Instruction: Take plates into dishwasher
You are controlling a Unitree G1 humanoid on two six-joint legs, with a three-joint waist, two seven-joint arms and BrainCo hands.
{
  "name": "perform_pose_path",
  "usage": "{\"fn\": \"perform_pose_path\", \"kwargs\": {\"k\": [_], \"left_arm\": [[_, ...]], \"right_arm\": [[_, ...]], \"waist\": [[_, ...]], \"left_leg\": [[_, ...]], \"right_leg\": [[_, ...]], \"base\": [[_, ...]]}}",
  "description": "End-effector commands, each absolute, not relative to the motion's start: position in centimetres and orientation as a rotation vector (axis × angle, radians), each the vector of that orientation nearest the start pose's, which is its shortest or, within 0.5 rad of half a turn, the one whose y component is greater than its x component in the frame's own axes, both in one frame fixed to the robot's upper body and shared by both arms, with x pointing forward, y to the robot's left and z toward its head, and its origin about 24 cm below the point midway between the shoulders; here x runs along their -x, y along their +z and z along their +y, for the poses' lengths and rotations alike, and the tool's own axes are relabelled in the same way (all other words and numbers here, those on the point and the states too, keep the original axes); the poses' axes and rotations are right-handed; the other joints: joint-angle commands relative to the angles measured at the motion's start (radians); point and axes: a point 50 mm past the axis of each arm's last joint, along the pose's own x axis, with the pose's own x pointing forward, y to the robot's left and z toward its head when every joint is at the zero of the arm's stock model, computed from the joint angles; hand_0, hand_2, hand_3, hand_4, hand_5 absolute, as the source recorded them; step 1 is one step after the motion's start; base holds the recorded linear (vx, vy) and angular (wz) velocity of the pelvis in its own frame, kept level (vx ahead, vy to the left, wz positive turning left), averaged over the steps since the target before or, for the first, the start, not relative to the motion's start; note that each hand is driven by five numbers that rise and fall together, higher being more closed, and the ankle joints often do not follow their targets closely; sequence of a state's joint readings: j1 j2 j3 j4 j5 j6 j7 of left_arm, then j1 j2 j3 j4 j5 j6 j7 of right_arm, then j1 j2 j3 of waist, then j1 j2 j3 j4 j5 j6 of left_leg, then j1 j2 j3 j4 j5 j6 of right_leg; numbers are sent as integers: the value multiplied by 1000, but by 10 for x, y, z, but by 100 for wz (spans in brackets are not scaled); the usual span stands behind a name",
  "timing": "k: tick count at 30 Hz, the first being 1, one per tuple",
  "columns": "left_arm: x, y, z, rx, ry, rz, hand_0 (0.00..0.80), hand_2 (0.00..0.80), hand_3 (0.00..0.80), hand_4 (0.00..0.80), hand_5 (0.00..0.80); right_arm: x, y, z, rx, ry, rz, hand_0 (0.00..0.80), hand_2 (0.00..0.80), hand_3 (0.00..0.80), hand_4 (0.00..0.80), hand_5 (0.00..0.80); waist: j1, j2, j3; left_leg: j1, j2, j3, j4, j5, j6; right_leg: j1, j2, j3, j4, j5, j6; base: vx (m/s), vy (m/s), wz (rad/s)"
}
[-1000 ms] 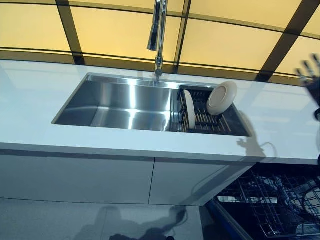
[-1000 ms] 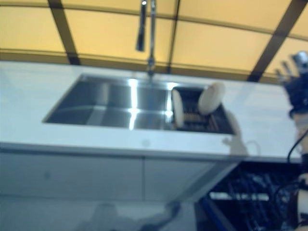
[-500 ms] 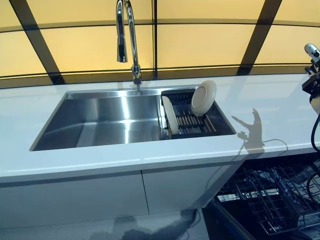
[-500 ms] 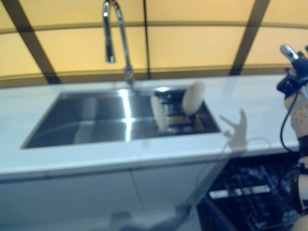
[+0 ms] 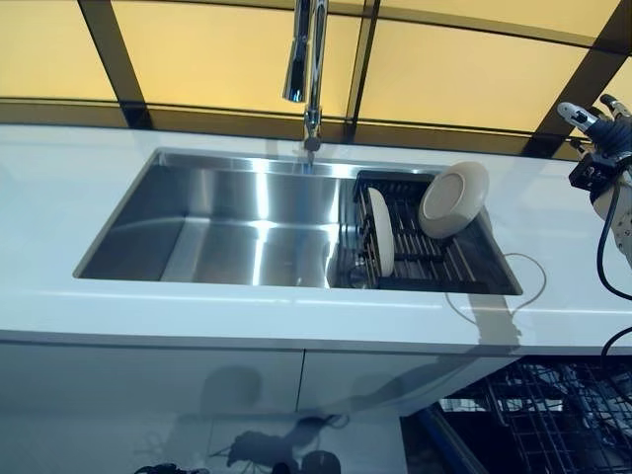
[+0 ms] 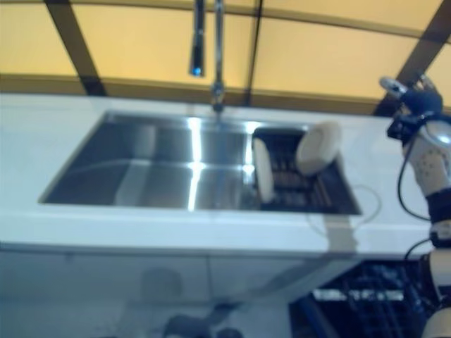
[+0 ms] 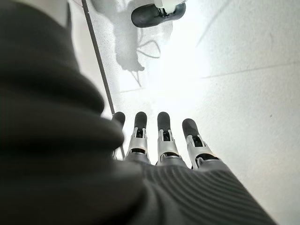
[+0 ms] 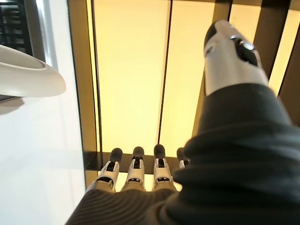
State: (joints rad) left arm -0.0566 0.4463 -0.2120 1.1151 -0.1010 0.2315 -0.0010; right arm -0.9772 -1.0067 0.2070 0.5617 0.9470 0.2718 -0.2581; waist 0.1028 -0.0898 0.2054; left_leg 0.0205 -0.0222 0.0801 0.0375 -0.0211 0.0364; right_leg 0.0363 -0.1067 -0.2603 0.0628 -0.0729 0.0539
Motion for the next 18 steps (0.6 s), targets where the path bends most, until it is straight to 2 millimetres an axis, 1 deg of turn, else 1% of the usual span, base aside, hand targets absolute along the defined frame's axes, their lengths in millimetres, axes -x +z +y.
{"fn": "perform_pose_path", "kwargs": {"k": [1,3,4,6,7,10,13,18], "left_arm": [[-106,-133,305,-456,144,1322,0,0,0,0,0],[-103,-135,302,-467,125,1329,0,0,0,0,0],[-102,-136,301,-472,121,1330,0,0,0,0,0],[-99,-137,301,-468,124,1328,0,0,0,0,0],[-95,-137,302,-466,134,1327,0,0,0,0,0],[-88,-135,309,-486,155,1332,0,0,0,0,0],[-90,-132,315,-499,167,1319,0,0,0,0,0],[-98,-132,311,-480,158,1286,0,0,0,0,0]], "right_arm": [[-343,332,-325,62,-394,-292,0,0,0,0,0],[-344,337,-328,77,-405,-280,0,0,0,0,0],[-343,337,-331,111,-429,-273,0,0,0,0,0],[-342,339,-333,141,-457,-271,0,0,0,0,0],[-342,341,-333,139,-474,-277,0,0,0,0,0],[-339,348,-335,156,-519,-295,0,0,0,0,0],[-334,358,-339,154,-561,-318,0,0,0,0,0],[-330,364,-339,157,-558,-331,0,0,0,0,0]], "waist": [[20,-13,-52],[23,-21,-57],[26,-24,-58],[31,-24,-53],[33,-23,-48],[35,-23,-36],[31,-24,-27],[24,-7,-15]], "left_leg": [[-7,19,-2,-1,-63,-3],[1,19,-6,-42,-50,-13],[3,20,-6,-58,-45,-17],[9,24,-2,-94,-31,-23],[12,27,-1,-119,-19,-26],[-8,30,-3,-125,-15,-30],[-28,30,-3,-125,-12,-36],[-46,30,-4,-125,-13,-38]], "right_leg": [[14,13,2,-71,63,29],[28,18,-7,-112,73,32],[31,19,-15,-129,79,35],[32,20,-30,-147,89,40],[27,22,-37,-150,93,45],[13,22,-47,-150,96,50],[-6,24,-54,-150,94,49],[-27,20,-57,-150,91,48]], "base": [[193,-98,5],[154,-68,9],[86,-39,7],[63,-31,4],[45,-32,6],[11,-45,8],[-7,-41,14],[-7,-5,2]]}}
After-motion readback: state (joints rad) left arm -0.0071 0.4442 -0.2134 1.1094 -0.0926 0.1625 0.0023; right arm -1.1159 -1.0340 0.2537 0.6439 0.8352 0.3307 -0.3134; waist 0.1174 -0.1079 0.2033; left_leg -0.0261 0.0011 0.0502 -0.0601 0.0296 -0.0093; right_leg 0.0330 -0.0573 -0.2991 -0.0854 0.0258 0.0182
